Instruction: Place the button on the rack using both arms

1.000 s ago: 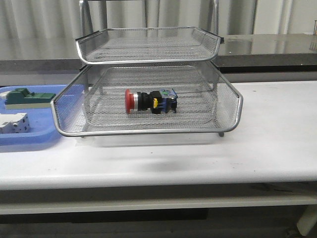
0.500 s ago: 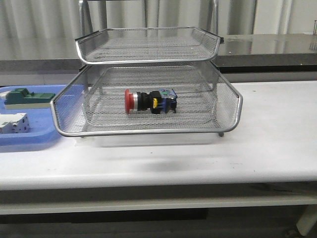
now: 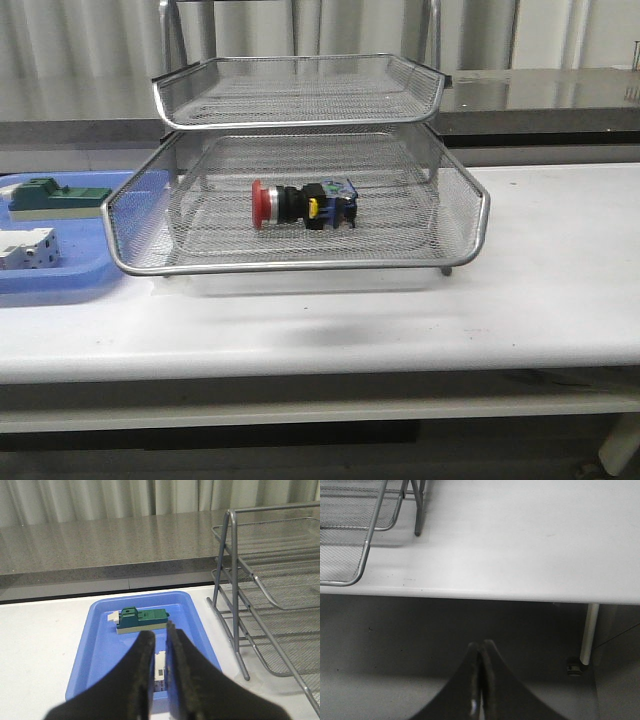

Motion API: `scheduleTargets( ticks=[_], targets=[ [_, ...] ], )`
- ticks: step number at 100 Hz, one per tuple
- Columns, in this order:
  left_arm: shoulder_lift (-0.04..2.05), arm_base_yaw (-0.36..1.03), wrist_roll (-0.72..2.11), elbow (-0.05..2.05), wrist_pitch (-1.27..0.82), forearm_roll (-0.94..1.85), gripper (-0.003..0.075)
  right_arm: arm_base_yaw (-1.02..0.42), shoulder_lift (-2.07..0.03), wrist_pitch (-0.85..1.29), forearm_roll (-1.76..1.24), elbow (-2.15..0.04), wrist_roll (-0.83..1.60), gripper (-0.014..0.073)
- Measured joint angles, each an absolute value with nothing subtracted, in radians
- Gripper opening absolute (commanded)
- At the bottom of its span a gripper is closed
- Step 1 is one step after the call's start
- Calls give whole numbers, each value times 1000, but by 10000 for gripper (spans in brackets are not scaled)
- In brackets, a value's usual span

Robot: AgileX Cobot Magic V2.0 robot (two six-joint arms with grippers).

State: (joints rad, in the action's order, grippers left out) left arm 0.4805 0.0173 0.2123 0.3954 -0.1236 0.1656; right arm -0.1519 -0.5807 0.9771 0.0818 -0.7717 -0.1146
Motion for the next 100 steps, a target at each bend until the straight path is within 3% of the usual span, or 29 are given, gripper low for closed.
scheduleTargets(
  ticks=[77, 100],
  targets=[
    [481, 17, 211, 395, -124, 166, 4, -152, -585, 913, 39, -772, -115, -68],
    [481, 17, 211, 395, -124, 166, 4, -152, -727, 881, -77, -772, -83, -67]
  ],
)
